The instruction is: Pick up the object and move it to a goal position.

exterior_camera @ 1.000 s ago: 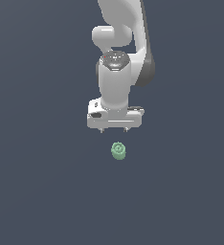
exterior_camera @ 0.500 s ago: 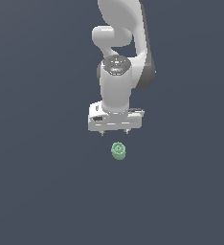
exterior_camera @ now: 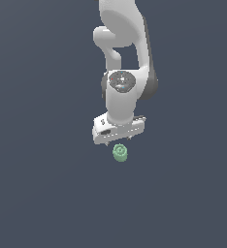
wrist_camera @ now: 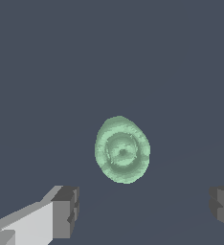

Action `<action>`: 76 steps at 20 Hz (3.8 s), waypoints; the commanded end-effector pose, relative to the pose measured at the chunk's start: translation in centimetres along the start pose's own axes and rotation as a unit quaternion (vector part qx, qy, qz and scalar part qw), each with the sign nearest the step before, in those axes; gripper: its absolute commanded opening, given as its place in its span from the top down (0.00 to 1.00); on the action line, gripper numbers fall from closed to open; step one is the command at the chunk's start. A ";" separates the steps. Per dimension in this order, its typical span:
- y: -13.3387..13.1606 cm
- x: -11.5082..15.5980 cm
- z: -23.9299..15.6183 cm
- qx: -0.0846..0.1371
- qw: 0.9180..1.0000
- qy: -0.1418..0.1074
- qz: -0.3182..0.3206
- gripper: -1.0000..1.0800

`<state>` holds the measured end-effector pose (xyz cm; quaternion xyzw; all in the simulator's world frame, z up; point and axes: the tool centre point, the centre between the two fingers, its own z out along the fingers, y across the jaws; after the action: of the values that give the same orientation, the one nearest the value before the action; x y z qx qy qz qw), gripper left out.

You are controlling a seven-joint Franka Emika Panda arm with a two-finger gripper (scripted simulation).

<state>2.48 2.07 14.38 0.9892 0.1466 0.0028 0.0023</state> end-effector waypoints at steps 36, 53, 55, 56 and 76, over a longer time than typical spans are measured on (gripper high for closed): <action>-0.8 1.3 8.5 0.003 0.994 -0.002 -0.111 1.00; 0.1 2.4 4.9 -0.003 0.992 0.018 -0.125 1.00; 0.6 2.9 3.1 -0.006 0.991 0.028 -0.132 1.00; 0.8 3.1 2.0 -0.007 0.990 0.033 -0.136 1.00; 6.2 6.4 -29.5 -0.047 0.947 0.198 -0.250 1.00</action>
<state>10.22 -1.65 42.03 0.9043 0.3791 0.1954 0.0199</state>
